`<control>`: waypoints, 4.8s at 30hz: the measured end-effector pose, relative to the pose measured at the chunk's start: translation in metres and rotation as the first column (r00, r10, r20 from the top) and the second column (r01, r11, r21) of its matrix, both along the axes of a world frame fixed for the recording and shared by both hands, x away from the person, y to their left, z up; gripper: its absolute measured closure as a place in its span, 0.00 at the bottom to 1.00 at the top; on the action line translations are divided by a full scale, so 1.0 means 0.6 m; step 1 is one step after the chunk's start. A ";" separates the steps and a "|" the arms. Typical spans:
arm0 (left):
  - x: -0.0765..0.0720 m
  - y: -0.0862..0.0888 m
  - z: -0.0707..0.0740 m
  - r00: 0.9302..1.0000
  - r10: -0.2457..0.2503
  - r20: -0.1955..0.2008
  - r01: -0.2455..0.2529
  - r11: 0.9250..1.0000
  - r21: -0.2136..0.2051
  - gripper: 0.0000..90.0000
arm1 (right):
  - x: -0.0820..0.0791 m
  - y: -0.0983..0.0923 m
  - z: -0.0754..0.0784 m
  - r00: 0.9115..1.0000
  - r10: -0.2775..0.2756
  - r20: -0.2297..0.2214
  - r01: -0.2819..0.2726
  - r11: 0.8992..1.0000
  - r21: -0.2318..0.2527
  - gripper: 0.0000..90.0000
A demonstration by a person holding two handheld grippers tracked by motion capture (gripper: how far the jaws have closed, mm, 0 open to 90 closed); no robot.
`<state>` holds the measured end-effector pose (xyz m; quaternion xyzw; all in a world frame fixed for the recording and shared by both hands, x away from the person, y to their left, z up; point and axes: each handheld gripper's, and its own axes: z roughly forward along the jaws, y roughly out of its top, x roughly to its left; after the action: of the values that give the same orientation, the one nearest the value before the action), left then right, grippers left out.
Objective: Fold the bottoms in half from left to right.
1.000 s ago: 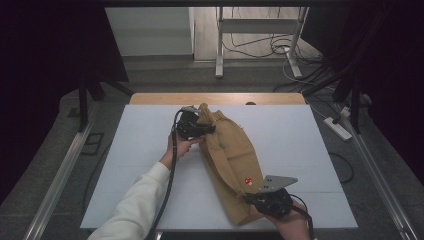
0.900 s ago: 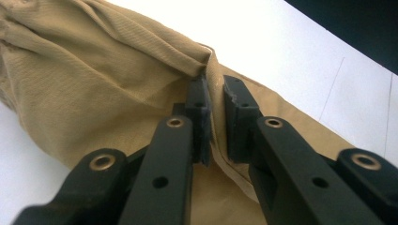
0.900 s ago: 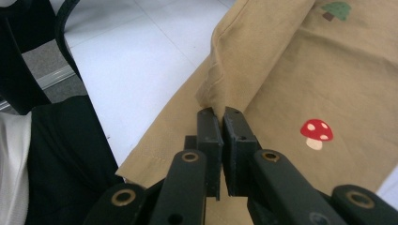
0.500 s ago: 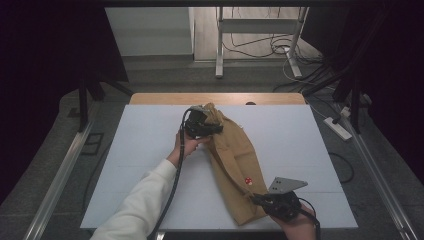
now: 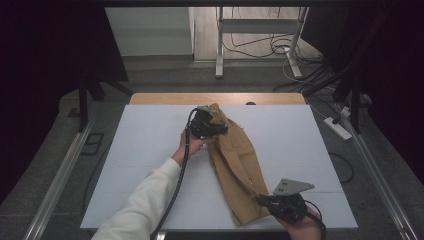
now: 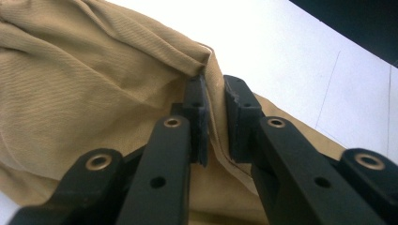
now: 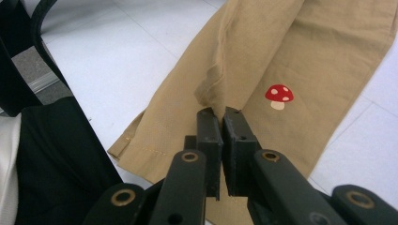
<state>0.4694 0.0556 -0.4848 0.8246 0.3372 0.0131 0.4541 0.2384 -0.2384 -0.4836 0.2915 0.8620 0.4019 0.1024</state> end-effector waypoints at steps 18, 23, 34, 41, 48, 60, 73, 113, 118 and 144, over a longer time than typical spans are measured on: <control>0.004 -0.014 -0.010 1.000 -0.006 -0.010 0.006 1.000 0.019 0.85 | -0.004 -0.007 -0.001 1.000 -0.018 0.000 0.018 1.000 -0.019 0.94; 0.001 -0.022 -0.007 1.000 -0.007 0.008 0.007 0.999 0.039 0.63 | -0.007 -0.010 0.000 1.000 -0.025 0.020 0.025 0.999 -0.028 0.80; -0.017 -0.012 0.003 0.999 0.003 0.048 -0.006 0.998 0.064 0.38 | 0.008 -0.035 0.019 0.984 -0.161 0.075 0.157 0.986 0.051 0.45; -0.040 0.031 -0.001 0.998 0.041 0.057 -0.045 0.996 0.075 0.38 | 0.046 -0.019 0.004 0.991 -0.129 0.040 0.128 0.992 0.013 0.45; -0.066 0.090 -0.011 0.992 0.114 0.060 -0.119 0.989 0.090 0.38 | 0.084 0.024 -0.011 1.000 -0.026 0.004 0.026 0.999 -0.021 0.45; -0.108 0.157 -0.025 0.980 0.193 0.045 -0.197 0.974 0.111 0.38 | 0.106 0.107 -0.023 0.992 0.130 -0.006 -0.130 0.989 -0.070 0.43; -0.112 0.148 -0.030 0.984 0.175 0.044 -0.179 0.976 0.126 0.38 | 0.082 0.170 -0.045 0.984 0.176 -0.027 -0.178 0.968 -0.176 0.39; -0.106 0.141 -0.025 0.984 0.165 0.064 -0.173 0.975 0.142 0.36 | 0.097 0.152 -0.047 0.991 0.117 -0.058 -0.128 0.956 -0.263 0.93; -0.105 0.140 -0.025 0.984 0.164 0.064 -0.172 0.975 0.138 0.36 | 0.091 0.157 -0.042 0.986 0.149 -0.070 -0.161 0.964 -0.211 0.93; -0.105 0.140 -0.023 0.984 0.162 0.068 -0.170 0.976 0.135 0.36 | 0.055 0.254 -0.053 0.939 0.318 -0.131 -0.336 0.930 -0.151 0.93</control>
<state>0.4065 0.1396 -0.4985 0.8226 0.3902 0.0983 0.4017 0.2712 -0.0861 -0.5155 0.1543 0.9339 0.3221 0.0134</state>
